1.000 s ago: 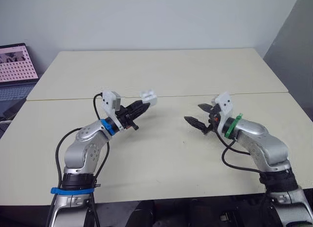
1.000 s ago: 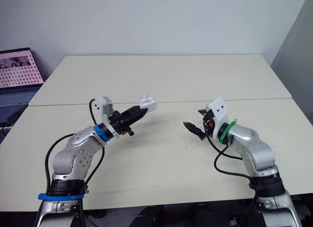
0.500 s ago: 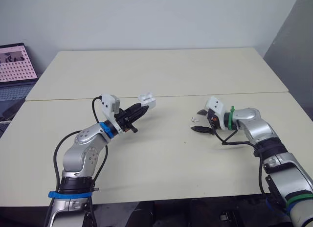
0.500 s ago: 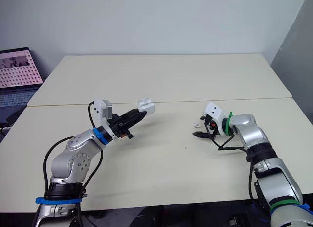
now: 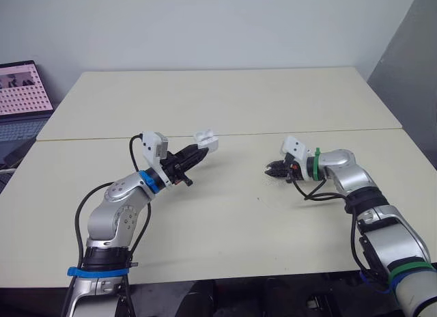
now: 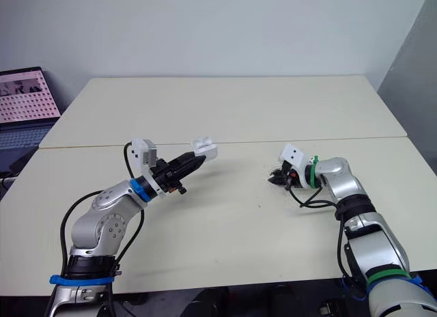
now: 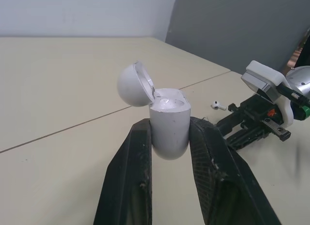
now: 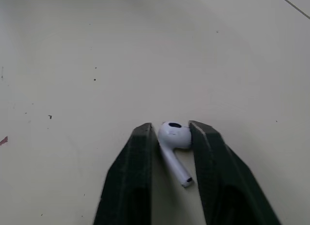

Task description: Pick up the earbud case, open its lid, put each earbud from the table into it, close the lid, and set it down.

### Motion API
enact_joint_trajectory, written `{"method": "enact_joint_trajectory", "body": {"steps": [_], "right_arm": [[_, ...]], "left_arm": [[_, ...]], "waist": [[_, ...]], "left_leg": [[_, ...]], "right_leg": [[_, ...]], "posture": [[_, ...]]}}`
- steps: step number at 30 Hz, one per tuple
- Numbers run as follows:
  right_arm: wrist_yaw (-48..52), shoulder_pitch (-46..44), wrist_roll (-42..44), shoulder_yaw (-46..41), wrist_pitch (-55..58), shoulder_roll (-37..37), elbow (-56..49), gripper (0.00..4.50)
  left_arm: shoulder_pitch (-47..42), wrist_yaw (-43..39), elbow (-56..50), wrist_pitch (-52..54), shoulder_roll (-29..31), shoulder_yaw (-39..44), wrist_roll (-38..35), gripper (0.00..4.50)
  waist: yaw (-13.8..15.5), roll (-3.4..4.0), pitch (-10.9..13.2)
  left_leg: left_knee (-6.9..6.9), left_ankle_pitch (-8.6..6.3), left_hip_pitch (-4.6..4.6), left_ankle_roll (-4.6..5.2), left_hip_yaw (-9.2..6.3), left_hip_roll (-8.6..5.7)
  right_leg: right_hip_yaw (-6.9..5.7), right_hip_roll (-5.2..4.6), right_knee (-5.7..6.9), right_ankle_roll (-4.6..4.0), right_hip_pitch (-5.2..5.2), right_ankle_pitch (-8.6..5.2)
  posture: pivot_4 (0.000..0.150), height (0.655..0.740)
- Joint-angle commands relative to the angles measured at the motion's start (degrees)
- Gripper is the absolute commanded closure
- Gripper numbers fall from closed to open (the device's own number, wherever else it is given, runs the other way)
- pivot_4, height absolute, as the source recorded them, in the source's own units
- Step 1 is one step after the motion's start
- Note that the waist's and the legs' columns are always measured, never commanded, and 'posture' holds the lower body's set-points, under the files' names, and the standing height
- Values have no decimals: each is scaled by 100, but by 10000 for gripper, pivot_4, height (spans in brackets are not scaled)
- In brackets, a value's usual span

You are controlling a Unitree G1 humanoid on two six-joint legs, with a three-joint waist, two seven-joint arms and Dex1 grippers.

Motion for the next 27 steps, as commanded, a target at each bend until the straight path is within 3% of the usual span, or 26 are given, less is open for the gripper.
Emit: {"method": "enact_joint_trajectory", "body": {"steps": [1, 12, 18, 24, 27], "right_arm": [[80, 32, -55, -165, -20, -228, -19, 41039], [1556, 1555, -123, -309, 1001, -3079, -3245, 41040], [1386, 2290, -248, -366, 1204, -3512, -3502, 41040], [1273, 2560, -386, -343, 1200, -3569, -3465, 21293], [1298, 2612, -399, -356, 1231, -3661, -3506, 21293]], "left_arm": [[-150, -30, -134, -143, -55, -14, -15, 37585], [248, 200, -332, -269, -295, -16, 23, 37585], [351, 283, -460, -189, -317, -37, -16, 37585], [296, 293, -500, -56, -269, -32, -49, 37585], [302, 286, -523, -21, -259, -39, -59, 37585]], "waist": [[1, 0, 0], [82, 7, 5], [71, 8, 5], [130, 7, 5], [170, 7, 5]], "left_leg": [[0, 0, 0, 0, 0, 0], [10, -7, -27, 0, -7, 1], [15, -9, -26, -1, 6, 8], [19, -9, -26, -1, 2, 5], [20, -9, -27, -1, 1, 3]], "right_leg": [[0, 0, 0, 0, 0, 0], [-6, -12, -15, 9, -8, 2], [-2, -17, -16, 6, -8, -1], [-6, -16, -17, 6, -4, -1], [-7, -16, -18, 7, -2, -1]], "posture": [[1500, 7400], [1500, 7400], [1500, 7400], [1500, 7400], [1500, 7400]]}}
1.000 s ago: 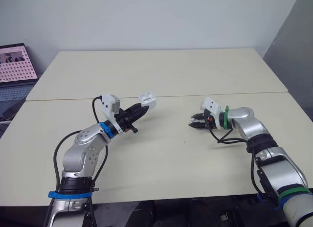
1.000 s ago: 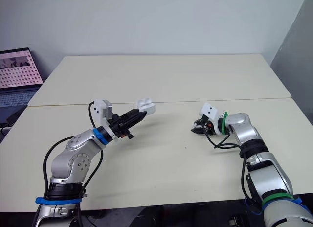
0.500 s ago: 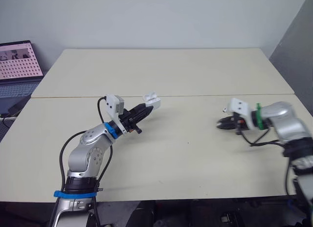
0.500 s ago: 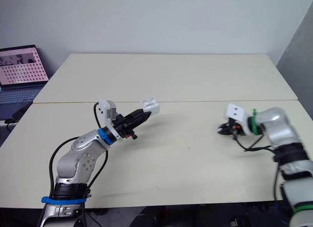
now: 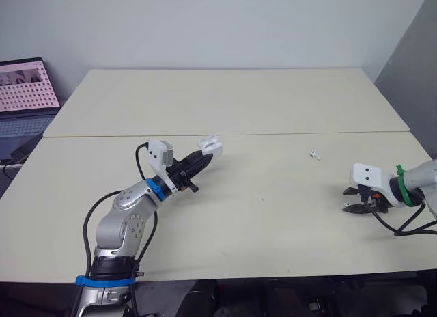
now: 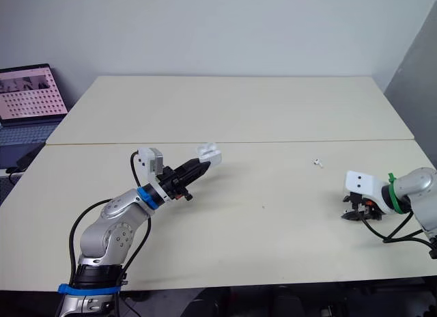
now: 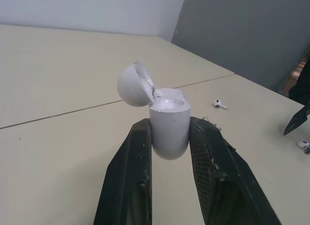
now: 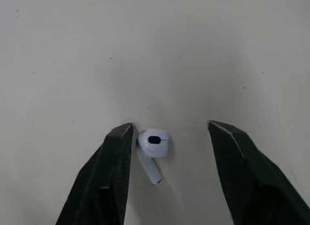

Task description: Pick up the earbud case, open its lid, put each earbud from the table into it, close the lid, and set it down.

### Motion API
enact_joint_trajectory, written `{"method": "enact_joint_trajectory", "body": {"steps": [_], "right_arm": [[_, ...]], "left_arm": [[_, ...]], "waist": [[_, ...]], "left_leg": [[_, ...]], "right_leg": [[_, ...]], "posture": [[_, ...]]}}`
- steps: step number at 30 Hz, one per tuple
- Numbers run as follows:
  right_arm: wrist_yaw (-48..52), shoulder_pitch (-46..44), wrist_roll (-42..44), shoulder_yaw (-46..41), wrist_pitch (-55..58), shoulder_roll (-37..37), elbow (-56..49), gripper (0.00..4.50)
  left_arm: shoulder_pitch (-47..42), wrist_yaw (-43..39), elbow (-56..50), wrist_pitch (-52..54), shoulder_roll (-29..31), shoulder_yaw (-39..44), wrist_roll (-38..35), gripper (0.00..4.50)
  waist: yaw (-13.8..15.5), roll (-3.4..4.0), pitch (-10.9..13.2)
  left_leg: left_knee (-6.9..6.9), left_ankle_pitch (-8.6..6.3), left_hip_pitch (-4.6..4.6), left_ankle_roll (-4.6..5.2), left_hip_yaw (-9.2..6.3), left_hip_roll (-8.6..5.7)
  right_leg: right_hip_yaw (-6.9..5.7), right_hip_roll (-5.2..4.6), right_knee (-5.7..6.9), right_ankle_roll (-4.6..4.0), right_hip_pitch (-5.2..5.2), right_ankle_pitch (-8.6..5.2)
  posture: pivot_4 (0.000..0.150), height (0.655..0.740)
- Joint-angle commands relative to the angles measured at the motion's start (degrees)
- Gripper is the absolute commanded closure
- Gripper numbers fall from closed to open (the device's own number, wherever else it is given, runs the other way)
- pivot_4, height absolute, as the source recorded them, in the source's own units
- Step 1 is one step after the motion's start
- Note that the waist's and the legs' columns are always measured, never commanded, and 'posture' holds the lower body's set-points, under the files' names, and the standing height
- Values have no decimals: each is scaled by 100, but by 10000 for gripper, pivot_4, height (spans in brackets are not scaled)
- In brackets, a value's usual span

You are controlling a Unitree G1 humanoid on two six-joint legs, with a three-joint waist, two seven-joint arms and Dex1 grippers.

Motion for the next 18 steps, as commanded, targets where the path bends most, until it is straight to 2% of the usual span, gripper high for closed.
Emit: {"method": "enact_joint_trajectory", "body": {"steps": [1, 10, 18], "right_arm": [[73, 95, -122, -2, 61, -162, -46, 21293], [3, 179, -212, 7, 267, -245, -209, 21293], [-55, 265, -294, -44, 1203, -265, -1309, 21293]], "left_arm": [[-63, 6, -300, 20, 56, 41, -79, 37585], [-158, 48, -280, 50, 3, -4, -73, 37585], [-135, 168, -415, 117, -78, -69, -113, 37585]], "waist": [[7, 0, 0], [19, 0, 0], [18, 0, 0]], "left_leg": [[1, 0, 0, 0, 0, 0], [9, 0, -1, 0, 0, -3], [9, 0, -2, 0, 2, -1]], "right_leg": [[0, 0, -1, 0, 1, 0], [0, 0, -2, 1, 4, 0], [1, 0, -2, 1, 1, 0]], "posture": [[1500, 7400], [1500, 7400], [1500, 7400]]}}
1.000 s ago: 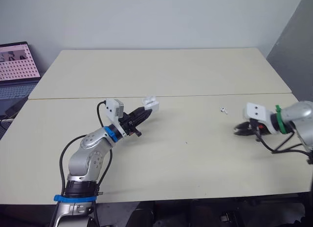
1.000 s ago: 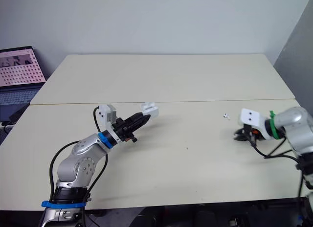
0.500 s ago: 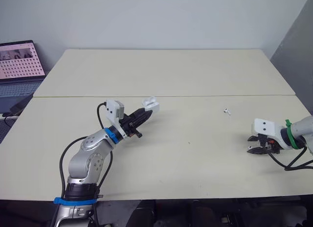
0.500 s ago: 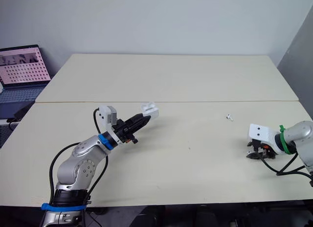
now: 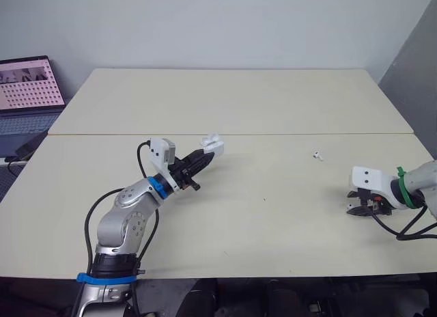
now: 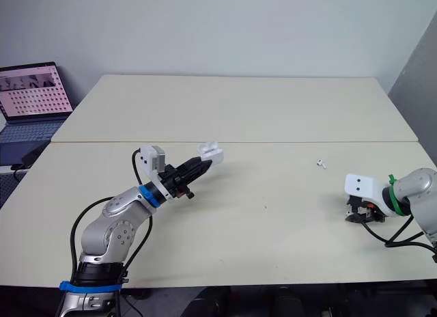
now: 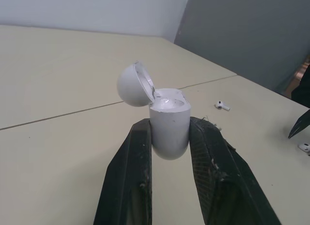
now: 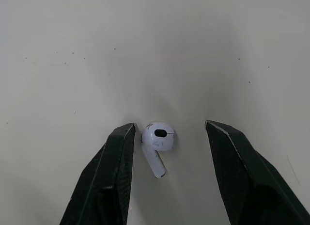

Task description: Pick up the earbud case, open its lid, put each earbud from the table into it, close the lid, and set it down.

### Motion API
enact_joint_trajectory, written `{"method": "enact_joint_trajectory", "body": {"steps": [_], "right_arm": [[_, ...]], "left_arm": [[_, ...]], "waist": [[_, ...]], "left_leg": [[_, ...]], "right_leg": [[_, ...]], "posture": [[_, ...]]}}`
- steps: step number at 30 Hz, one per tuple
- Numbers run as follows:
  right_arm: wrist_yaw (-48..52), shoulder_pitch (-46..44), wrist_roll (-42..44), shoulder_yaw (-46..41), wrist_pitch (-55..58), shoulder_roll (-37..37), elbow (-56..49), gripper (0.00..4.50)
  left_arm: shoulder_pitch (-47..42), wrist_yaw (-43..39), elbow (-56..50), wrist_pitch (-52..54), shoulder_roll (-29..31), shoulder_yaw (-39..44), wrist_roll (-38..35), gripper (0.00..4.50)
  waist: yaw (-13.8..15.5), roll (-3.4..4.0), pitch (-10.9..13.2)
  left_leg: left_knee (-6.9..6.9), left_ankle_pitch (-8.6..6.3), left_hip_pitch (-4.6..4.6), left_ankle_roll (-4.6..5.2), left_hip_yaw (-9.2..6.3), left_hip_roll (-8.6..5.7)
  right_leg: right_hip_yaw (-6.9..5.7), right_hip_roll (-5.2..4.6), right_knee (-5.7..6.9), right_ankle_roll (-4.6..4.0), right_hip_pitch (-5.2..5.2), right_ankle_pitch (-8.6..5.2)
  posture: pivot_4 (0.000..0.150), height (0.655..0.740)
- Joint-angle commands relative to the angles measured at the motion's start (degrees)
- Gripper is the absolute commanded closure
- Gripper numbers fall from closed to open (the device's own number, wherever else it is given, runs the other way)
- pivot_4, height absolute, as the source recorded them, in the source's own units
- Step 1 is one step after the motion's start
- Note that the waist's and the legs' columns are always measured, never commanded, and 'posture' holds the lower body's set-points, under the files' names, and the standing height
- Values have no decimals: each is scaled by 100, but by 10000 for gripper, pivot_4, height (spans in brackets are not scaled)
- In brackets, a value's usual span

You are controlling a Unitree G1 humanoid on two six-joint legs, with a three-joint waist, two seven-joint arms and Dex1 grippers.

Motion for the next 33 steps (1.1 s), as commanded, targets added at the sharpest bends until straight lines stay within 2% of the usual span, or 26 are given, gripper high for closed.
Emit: {"method": "enact_joint_trajectory", "body": {"steps": [1, 5, 20, 31, 33], "right_arm": [[128, 157, 127, -99, 647, -192, -648, 21293], [178, 248, 150, -68, 970, -284, -802, 21293], [-18, -49, 48, 143, 1081, -173, -136, 21293], [18, 64, 207, 113, 1578, -187, -384, 21293], [25, 81, 231, 110, 1608, -184, -434, 25125]], "left_arm": [[-4, 69, -400, 14, -53, 12, -109, 37585], [132, 108, -500, 48, -79, 4, -125, 37585], [243, 132, -601, 118, -19, 59, -143, 37585], [263, 136, -599, 85, -56, 29, -132, 37585], [263, 139, -596, 79, -59, 29, -128, 37585]], "waist": [[1, 0, 0], [1, 0, 0], [-1, 0, 0], [0, 0, 0], [0, 0, 0]], "left_leg": [[0, 0, -1, 0, -2, 0], [0, 0, -2, 0, -2, 0], [2, 0, -2, 0, 1, 0], [3, 0, -2, 0, 1, 0], [3, 0, -2, 0, 1, 0]], "right_leg": [[0, 0, 0, 0, -1, 0], [0, 0, 0, 0, -2, 0], [-1, 0, 0, 0, 0, 0], [-1, 0, 1, 0, 0, 0], [-1, 0, 0, 0, 1, 0]], "posture": [[1500, 7400], [1500, 7400], [1500, 7400], [1500, 7400], [1500, 7400]]}}
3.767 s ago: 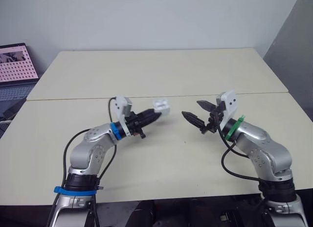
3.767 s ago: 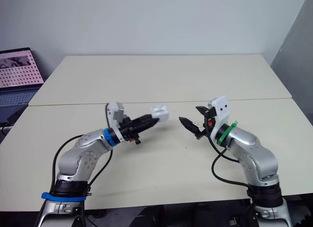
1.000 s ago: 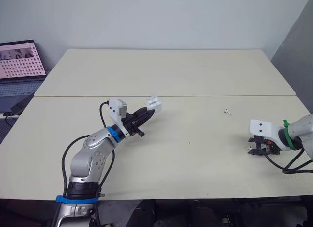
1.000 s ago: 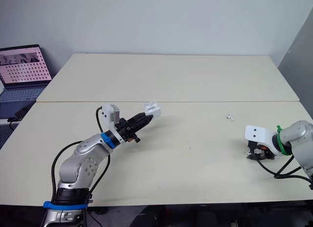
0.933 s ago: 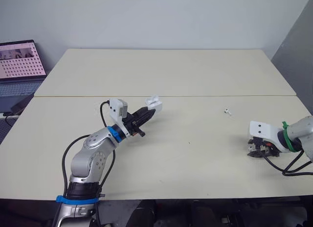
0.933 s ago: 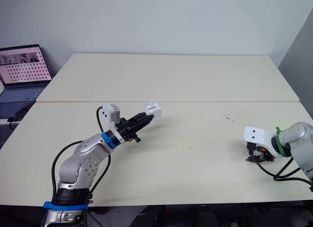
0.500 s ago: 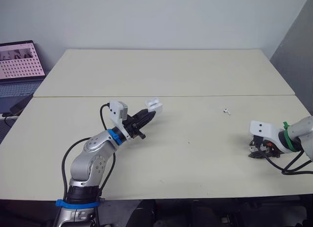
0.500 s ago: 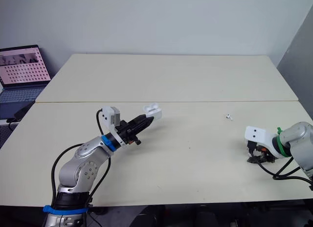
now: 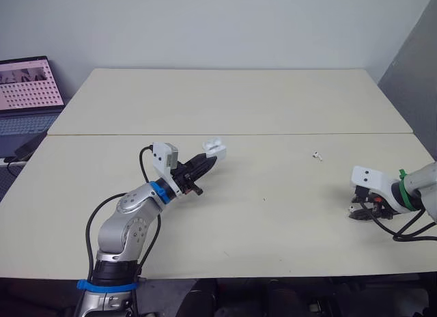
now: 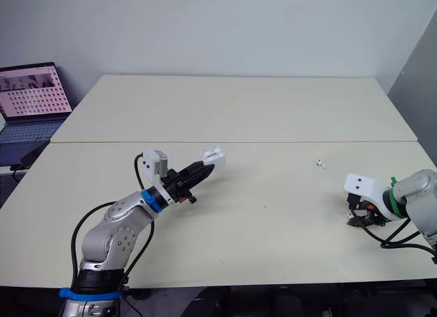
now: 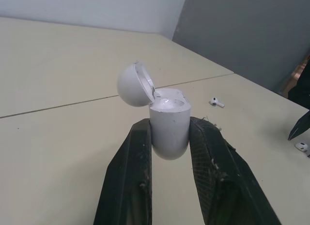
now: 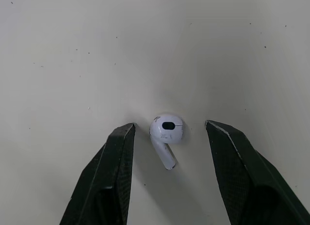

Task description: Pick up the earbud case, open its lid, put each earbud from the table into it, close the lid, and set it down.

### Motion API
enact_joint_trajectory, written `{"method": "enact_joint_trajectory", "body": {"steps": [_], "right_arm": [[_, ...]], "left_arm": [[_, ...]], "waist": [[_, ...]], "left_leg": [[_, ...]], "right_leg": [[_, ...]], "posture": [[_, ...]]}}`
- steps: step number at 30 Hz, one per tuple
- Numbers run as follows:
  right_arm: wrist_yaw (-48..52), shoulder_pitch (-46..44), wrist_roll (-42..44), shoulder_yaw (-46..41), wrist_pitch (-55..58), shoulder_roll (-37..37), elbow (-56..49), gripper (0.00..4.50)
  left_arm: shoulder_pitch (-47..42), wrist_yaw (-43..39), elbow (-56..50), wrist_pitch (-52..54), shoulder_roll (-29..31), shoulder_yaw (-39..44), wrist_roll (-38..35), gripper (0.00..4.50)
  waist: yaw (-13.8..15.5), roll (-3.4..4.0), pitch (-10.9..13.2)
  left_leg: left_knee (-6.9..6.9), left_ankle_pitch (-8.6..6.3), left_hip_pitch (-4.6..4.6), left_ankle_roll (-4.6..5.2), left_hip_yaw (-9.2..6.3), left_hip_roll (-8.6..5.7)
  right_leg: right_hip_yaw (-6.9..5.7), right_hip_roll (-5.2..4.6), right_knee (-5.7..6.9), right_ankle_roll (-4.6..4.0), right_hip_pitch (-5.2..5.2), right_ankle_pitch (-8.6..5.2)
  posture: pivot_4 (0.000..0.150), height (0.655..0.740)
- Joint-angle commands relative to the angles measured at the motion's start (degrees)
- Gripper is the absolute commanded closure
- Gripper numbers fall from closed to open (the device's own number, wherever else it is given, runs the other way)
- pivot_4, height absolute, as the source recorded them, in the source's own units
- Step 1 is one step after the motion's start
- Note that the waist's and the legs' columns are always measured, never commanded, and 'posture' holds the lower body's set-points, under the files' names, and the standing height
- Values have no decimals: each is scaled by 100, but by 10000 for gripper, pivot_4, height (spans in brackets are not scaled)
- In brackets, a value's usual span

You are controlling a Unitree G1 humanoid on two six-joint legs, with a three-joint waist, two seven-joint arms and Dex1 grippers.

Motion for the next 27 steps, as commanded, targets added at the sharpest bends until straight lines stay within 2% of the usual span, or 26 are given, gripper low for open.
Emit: {"method": "enact_joint_trajectory", "body": {"steps": [1, 5, 11, 14, 17, 19, 21, 23, 27], "right_arm": [[-11, 101, 62, -11, 148, -61, -129, 27382], [-28, 65, 97, -20, 201, -20, -182, 40782], [68, -12, 202, -83, -121, 1, -247, 40942], [279, -153, 599, -202, -81, 130, -616, 40942], [-111, -909, 1639, -752, 994, 1118, -1265, 40942], [-919, -1467, 2174, -1341, 1713, 2162, -1488, 40942], [-1903, -1874, 2520, -1926, 1990, 3255, -1712, 40942], [-2665, -2084, 2736, -2352, 2274, 4052, -1930, 40942], [-3883, -2252, 3135, -2808, 2616, 5292, -2321, 40942]], "left_arm": [[1, -7, -258, -53, 9, 66, -95, 37585], [8, -19, -251, -61, 9, 62, -94, 37585], [-5, -59, -224, -76, 0, 29, -80, 37585], [44, -127, -281, -106, -28, -82, -52, 37585], [60, -152, -364, -147, -141, -248, -47, 37585], [31, -141, -377, -225, -248, -403, 23, 37585], [-32, -145, -374, -400, -400, -634, 162, 37585], [-123, -96, -316, -556, -536, -748, 274, 37585], [-440, -22, -27, -940, -754, -854, 538, 37585]], "waist": [[0, 0, 0], [0, 0, 0], [-1, 0, 0], [-15, 0, 0], [-78, 1, 1], [-91, -1, 1], [-64, -1, 1], [7, -2, 0], [91, -3, 0]], "left_leg": [[0, 0, 0, 0, 0, 0], [0, 0, 0, 0, 0, 1], [0, 0, 0, 0, 1, 1], [0, 0, 0, 0, 1, 3], [-1, 0, 2, 0, 9, 14], [-1, 0, 3, 0, 9, 14], [0, 1, 1, -2, -1, 13], [-1, 1, 0, -3, -14, 1], [1, 7, -8, -12, -33, -15]], "right_leg": [[0, 0, 0, 0, 0, 0], [0, 0, 0, 0, 0, 0], [0, 0, 1, 0, -1, 0], [0, 0, 1, 0, -2, 0], [5, 2, 5, -1, -5, 0], [4, 2, 12, -1, -7, 0], [1, 6, 13, -2, -6, 1], [0, 7, 15, -2, -6, 2], [1, 8, 14, -1, -6, 4]], "posture": [[1500, 7400], [1500, 7400], [1500, 7400], [1500, 7400], [1500, 7400], [1500, 7400], [1500, 7400], [1500, 7400], [1500, 7400]]}}
